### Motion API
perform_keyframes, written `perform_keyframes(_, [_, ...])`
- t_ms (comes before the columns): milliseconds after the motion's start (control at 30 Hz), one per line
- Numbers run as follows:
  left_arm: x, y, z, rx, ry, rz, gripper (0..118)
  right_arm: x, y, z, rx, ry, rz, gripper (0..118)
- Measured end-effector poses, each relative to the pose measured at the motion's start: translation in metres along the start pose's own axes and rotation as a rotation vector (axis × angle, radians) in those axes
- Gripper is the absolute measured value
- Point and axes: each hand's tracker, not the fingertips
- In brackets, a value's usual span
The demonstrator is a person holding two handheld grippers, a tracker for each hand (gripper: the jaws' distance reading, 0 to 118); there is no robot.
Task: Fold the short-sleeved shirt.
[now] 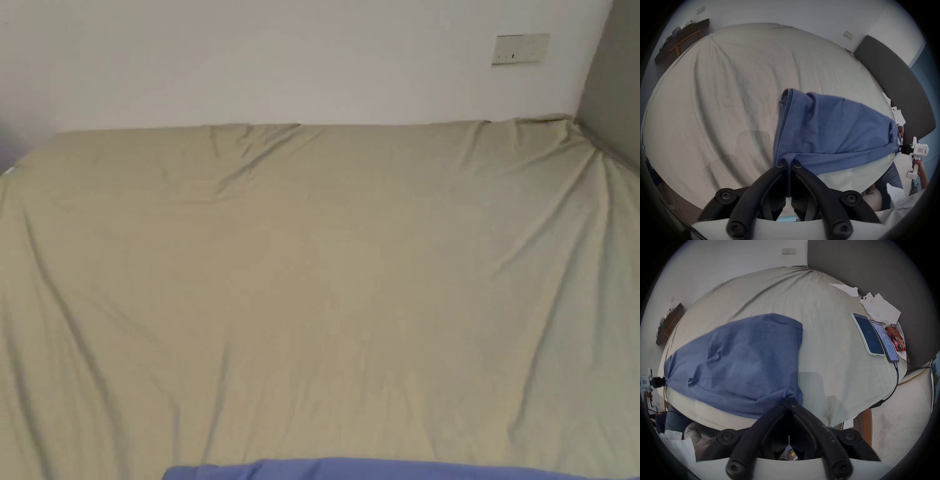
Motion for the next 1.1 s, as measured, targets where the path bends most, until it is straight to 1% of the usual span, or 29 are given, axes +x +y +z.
perform_keyframes(100, [0.004,-0.001,-0.001,0.014,0.018,-0.008,3,-0.006,0.007,0.005,0.005,-0.006,0.007,0])
perform_keyframes(133, [0.004,-0.001,0.0,0.016,0.022,-0.012,8,-0.001,0.009,0.009,0.004,-0.003,0.007,0])
perform_keyframes(167, [0.004,0.0,0.001,0.023,0.02,-0.015,17,-0.002,0.012,0.015,0.015,-0.008,-0.004,0])
perform_keyframes(200, [0.004,0.0,0.007,0.03,0.02,-0.016,46,-0.001,0.017,0.026,0.065,0.002,-0.04,8])
perform_keyframes(233, [0.005,-0.001,0.015,0.057,0.025,-0.009,82,0.0,0.021,0.037,0.121,0.01,-0.071,21])
perform_keyframes(267, [0.003,0.001,0.024,0.099,0.033,0.015,113,0.005,0.026,0.054,0.209,0.015,-0.128,46])
perform_keyframes(300, [0.002,0.002,0.035,0.14,0.019,0.036,117,0.007,0.032,0.07,0.29,0.02,-0.182,89])
perform_keyframes(333, [0.002,0.003,0.058,0.22,-0.002,0.054,112,0.009,0.037,0.085,0.355,0.04,-0.236,118])
perform_keyframes(367, [0.004,0.006,0.073,0.285,-0.064,0.097,112,0.011,0.043,0.1,0.414,0.072,-0.278,118])
perform_keyframes(400, [0.003,0.008,0.084,0.316,-0.097,0.135,115,0.012,0.046,0.119,0.486,0.131,-0.29,116])
perform_keyframes(433, [0.004,0.01,0.097,0.343,-0.111,0.154,117,0.013,0.053,0.134,0.52,0.14,-0.317,118])
perform_keyframes(467, [0.005,0.009,0.108,0.381,-0.117,0.172,118,0.012,0.058,0.146,0.546,0.151,-0.321,118])
perform_keyframes(500, [0.005,0.007,0.118,0.411,-0.123,0.184,118,0.01,0.062,0.156,0.558,0.162,-0.322,116])
perform_keyframes(533, [0.005,0.007,0.126,0.437,-0.132,0.205,116,0.013,0.062,0.151,0.545,0.177,-0.317,102])
perform_keyframes(567, [0.003,0.007,0.133,0.451,-0.19,0.233,103,0.012,0.065,0.157,0.548,0.205,-0.329,76])
perform_keyframes(600, [-0.002,0.005,0.137,0.471,-0.252,0.258,66,0.01,0.065,0.161,0.558,0.219,-0.347,24])
perform_keyframes(633, [-0.005,0.001,0.136,0.483,-0.317,0.289,26,0.009,0.065,0.164,0.574,0.248,-0.36,1])
perform_keyframes(667, [-0.01,0.001,0.134,0.489,-0.388,0.32,0,0.007,0.066,0.164,0.572,0.281,-0.376,0])
perform_keyframes(700, [-0.016,0.001,0.128,0.49,-0.44,0.364,0,0.007,0.063,0.162,0.57,0.328,-0.431,0])
perform_keyframes(767, [-0.033,0.002,0.112,0.467,-0.464,0.422,0,0.006,0.062,0.161,0.573,0.473,-0.433,0])
perform_keyframes(833, [-0.048,0.01,0.096,0.4,-0.491,0.4,0,-0.002,0.062,0.17,0.589,0.531,-0.459,0])
perform_keyframes(900, [-0.052,0.018,0.08,0.314,-0.501,0.386,0,-0.004,0.059,0.171,0.596,0.628,-0.464,0])
perform_keyframes(967, [-0.069,0.032,0.055,0.226,-0.549,0.381,0,-0.016,0.058,0.18,0.609,0.662,-0.462,0])
perform_keyframes(1033, [-0.082,0.043,0.034,0.15,-0.616,0.393,0,-0.023,0.059,0.186,0.603,0.657,-0.472,0])
perform_keyframes(1067, [-0.09,0.049,0.024,0.157,-0.634,0.376,4,-0.024,0.058,0.19,0.606,0.65,-0.467,0])
perform_keyframes(1100, [-0.099,0.053,0.013,0.131,-0.706,0.387,36,-0.029,0.058,0.193,0.611,0.641,-0.458,0])
